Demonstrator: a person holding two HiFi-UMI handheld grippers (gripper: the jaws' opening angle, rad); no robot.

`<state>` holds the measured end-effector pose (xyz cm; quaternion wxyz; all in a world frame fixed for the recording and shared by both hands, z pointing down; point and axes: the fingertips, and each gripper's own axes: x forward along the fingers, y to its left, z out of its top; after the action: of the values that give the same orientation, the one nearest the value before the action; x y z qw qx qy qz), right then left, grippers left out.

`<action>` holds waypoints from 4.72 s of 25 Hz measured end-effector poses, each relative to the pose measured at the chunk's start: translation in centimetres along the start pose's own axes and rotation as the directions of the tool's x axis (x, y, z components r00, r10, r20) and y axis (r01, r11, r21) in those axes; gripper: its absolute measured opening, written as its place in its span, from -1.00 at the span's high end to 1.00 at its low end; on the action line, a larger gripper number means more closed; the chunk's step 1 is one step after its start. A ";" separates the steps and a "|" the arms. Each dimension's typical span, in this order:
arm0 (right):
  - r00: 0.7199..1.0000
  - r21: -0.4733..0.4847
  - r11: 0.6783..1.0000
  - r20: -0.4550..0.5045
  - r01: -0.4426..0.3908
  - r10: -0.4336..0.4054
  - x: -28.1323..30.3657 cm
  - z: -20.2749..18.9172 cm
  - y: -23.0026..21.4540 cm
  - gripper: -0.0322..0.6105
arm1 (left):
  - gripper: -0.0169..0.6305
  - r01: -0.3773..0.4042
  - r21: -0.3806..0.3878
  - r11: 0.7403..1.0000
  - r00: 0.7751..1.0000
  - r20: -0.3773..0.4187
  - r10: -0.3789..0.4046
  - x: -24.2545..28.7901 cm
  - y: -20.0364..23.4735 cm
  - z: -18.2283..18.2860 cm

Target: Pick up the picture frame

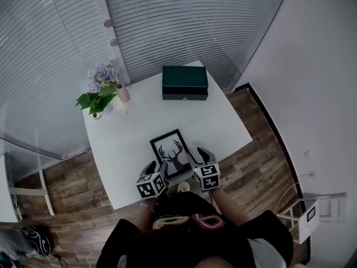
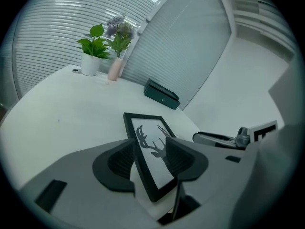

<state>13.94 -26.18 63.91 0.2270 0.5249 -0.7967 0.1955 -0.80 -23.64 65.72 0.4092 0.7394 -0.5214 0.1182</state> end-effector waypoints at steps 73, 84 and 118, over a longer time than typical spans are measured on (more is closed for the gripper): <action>0.959 0.043 0.986 -0.233 -0.158 0.164 2.3 -4.8 2.4 0.64 | 0.71 -0.279 -0.103 0.955 0.954 -0.146 0.262 0.4 2.5 -3.8; 0.970 0.036 0.989 -0.193 -0.146 0.150 1.3 -3.0 3.6 0.66 | 0.70 -0.245 -0.099 0.964 0.967 -0.095 0.236 -1.5 2.4 -2.5; 0.996 0.024 0.996 0.038 -0.085 0.085 -1.8 6.9 5.4 0.66 | 0.70 -0.139 0.088 0.986 0.985 0.119 0.128 -6.6 -0.2 7.4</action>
<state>8.45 -26.65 56.81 0.1972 0.4969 -0.8198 0.2054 -5.29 -24.56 57.00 0.3343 0.7272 -0.5857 0.1283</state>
